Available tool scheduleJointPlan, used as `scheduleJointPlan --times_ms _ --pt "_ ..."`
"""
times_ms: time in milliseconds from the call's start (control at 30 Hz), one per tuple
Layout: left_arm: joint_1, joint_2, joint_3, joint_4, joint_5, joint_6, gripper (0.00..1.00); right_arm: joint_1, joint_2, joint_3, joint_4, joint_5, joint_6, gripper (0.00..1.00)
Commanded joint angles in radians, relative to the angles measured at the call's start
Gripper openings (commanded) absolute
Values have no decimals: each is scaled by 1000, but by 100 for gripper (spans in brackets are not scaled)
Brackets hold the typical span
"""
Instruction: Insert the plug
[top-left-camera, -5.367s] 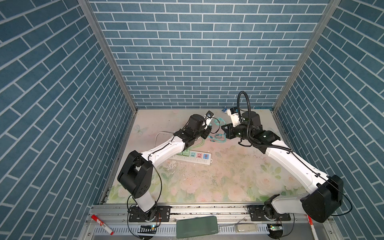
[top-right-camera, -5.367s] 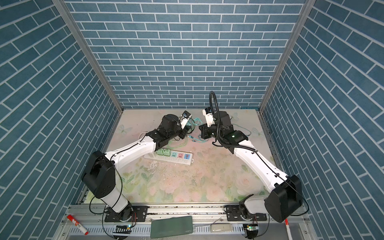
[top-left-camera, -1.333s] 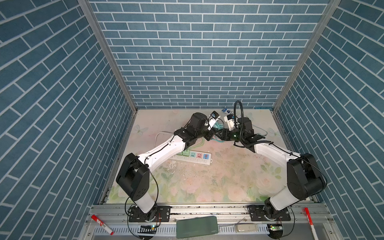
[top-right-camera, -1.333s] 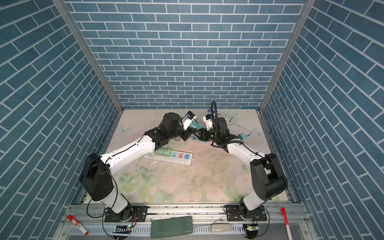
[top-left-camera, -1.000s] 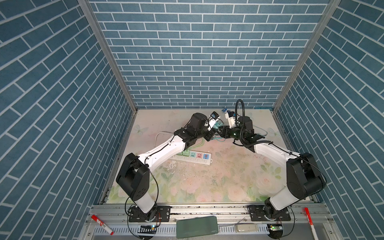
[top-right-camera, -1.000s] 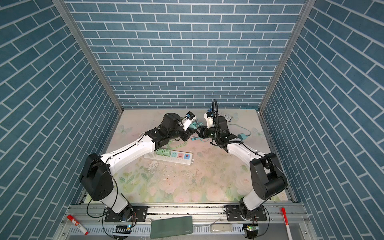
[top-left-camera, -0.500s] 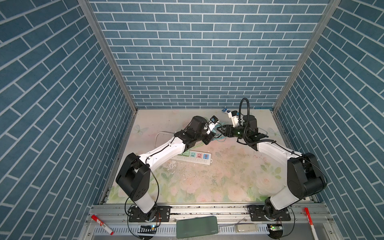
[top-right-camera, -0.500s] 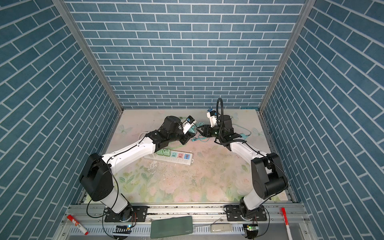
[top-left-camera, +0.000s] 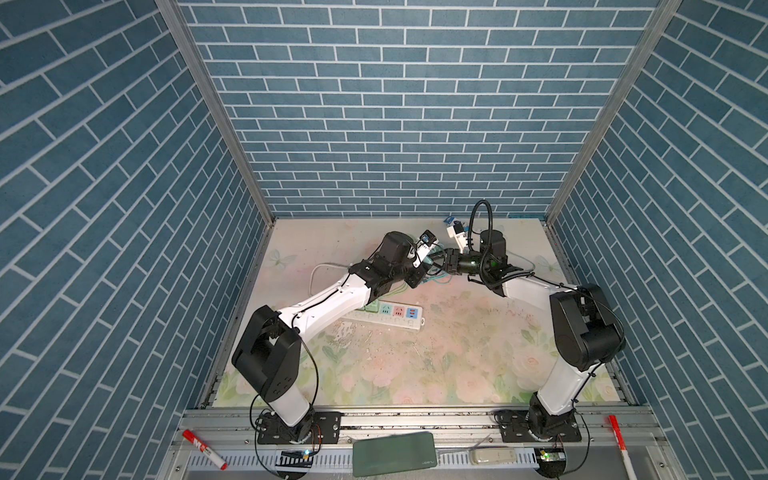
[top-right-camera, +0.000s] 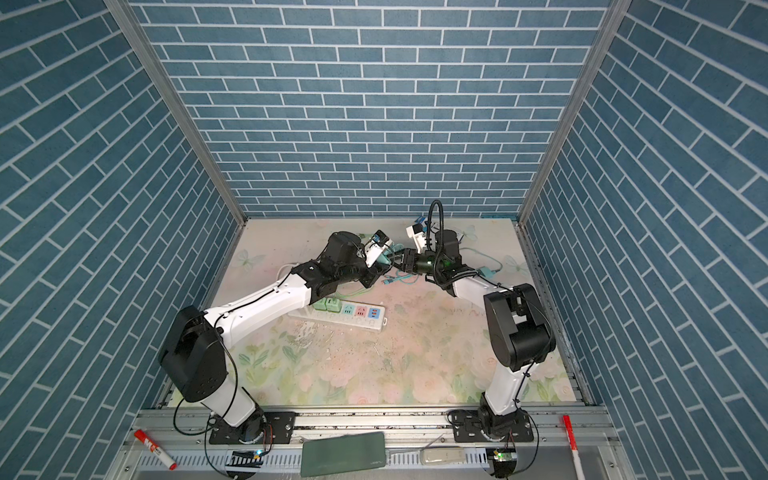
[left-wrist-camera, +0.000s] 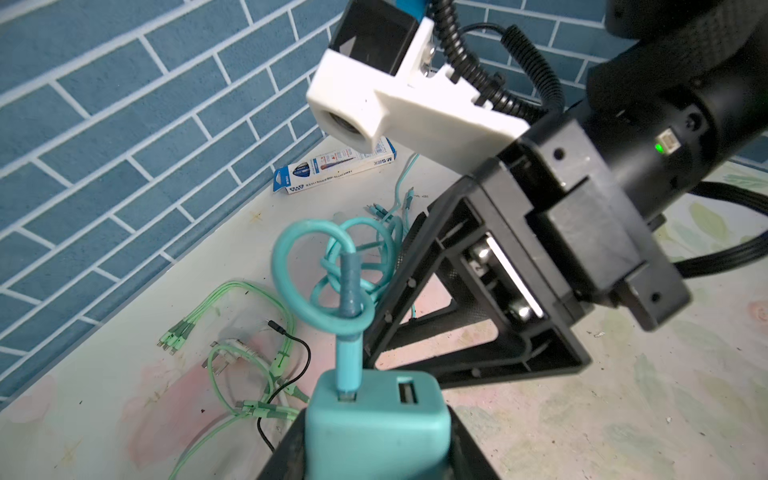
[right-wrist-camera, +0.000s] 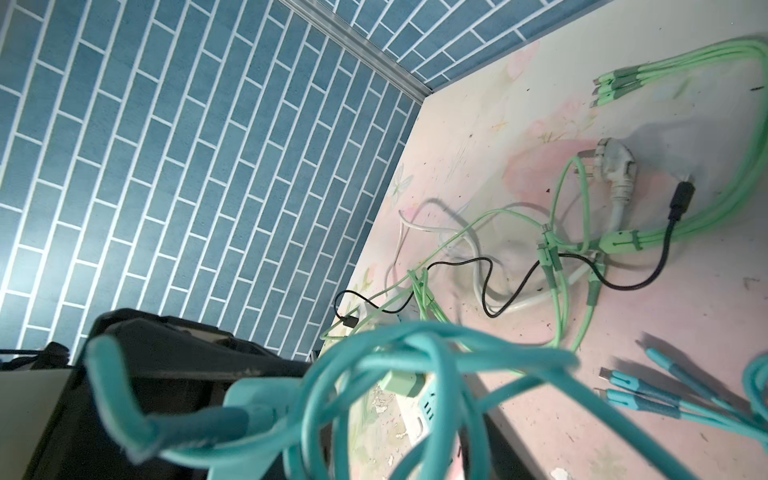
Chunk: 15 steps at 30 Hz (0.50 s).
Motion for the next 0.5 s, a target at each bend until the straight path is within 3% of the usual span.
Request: scheduleJointPlan --times_ms 0,267,467 --pt "-5 22 14 3 -1 12 16 7 -52 17 76 -87 60 50" --pt "-4 30 25 -16 -18 30 16 -12 -164 -20 -14 -82 22 50" --pt "-4 27 20 -17 -10 30 16 -13 -172 -34 85 -143 71 51"
